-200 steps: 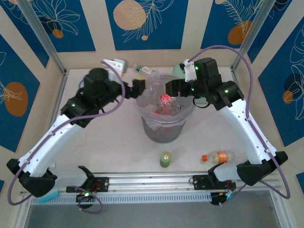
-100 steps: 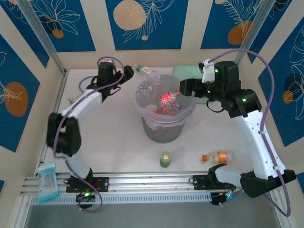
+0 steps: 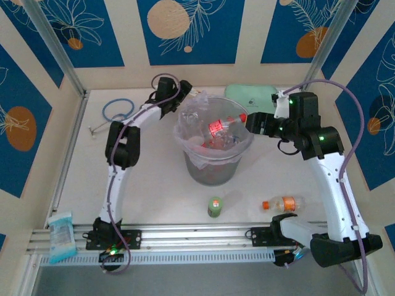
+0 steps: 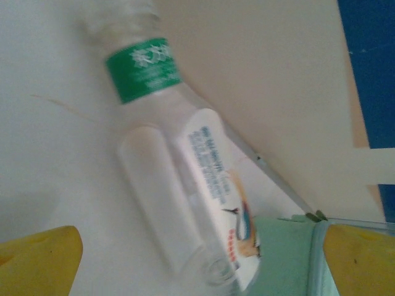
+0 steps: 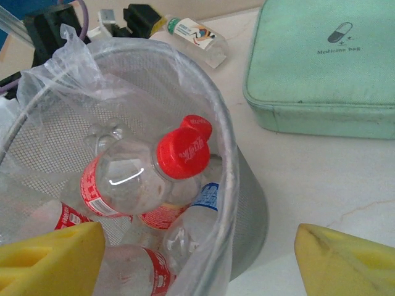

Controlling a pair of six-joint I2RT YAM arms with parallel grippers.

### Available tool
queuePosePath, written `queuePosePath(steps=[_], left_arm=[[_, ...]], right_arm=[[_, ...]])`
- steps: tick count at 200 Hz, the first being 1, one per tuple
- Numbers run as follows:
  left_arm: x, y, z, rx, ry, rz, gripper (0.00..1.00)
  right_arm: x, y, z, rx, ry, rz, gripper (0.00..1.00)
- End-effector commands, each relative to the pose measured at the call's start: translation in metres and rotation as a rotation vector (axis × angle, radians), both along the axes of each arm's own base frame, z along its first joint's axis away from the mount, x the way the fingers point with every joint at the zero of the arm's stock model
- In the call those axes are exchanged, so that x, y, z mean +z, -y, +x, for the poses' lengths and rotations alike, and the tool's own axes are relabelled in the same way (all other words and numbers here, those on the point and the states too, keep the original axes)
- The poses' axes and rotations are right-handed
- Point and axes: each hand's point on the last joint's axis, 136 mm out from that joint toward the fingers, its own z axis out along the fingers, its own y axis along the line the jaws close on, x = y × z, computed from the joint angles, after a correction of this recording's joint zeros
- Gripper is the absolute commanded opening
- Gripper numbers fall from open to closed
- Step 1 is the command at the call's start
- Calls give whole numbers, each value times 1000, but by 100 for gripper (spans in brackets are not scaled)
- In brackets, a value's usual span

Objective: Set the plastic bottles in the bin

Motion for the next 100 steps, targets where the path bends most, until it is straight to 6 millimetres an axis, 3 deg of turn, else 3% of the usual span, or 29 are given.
queuePosePath(steps=[1,27,47,68,100], left_arm=[[-15,22,5,9,-70,-57,100],[-25,38,16,12,-74,-79,100],[-45,46,23,59,-110,-124,100],[-74,46,28,126,-172,-195,100],[-88,42,29,156,-189,-180,94]], right_arm=[[5,1,-12,2,17,46,80],[6,10,-20,-18,33,43,80],[5,19,-24,-46,45,38,80],[4,28,-26,-73,59,49,80],[6,31,-28,-82,75,73,79]])
